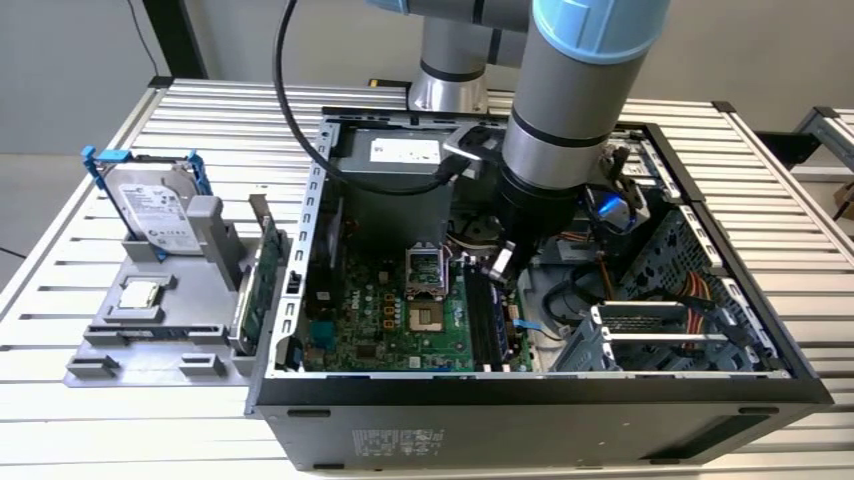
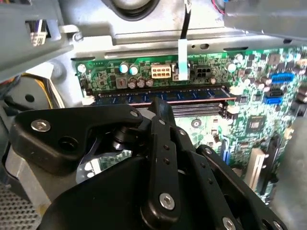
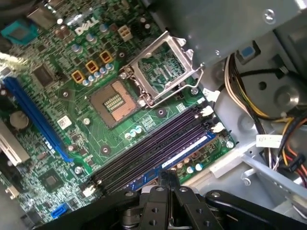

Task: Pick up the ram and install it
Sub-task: 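Insert the ram into the slot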

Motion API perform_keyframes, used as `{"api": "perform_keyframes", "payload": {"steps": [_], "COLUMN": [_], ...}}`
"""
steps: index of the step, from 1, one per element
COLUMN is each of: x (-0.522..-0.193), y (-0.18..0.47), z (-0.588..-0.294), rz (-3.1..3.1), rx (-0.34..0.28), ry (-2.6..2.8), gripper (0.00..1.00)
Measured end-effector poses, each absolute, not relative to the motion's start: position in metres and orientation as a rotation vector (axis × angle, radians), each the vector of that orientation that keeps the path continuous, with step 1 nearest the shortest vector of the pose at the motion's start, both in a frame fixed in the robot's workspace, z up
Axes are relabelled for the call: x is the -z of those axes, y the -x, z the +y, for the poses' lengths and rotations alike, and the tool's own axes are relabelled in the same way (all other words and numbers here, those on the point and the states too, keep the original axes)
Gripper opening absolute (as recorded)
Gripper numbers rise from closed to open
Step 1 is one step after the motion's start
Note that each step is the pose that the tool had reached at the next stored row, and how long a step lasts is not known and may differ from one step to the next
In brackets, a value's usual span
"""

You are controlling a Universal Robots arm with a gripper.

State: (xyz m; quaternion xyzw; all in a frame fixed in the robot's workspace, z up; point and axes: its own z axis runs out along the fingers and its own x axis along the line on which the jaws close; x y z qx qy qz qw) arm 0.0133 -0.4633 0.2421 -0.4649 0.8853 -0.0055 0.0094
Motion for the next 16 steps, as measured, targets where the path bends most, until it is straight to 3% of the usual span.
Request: {"api": "perform_keyframes", "payload": {"steps": [16], "x": [-0.2421], "y": [-0.0133], "z": [-0.4633], "rz": [2.528], "rx": [0.012], "ry": [1.831], "gripper": [0.00]}}
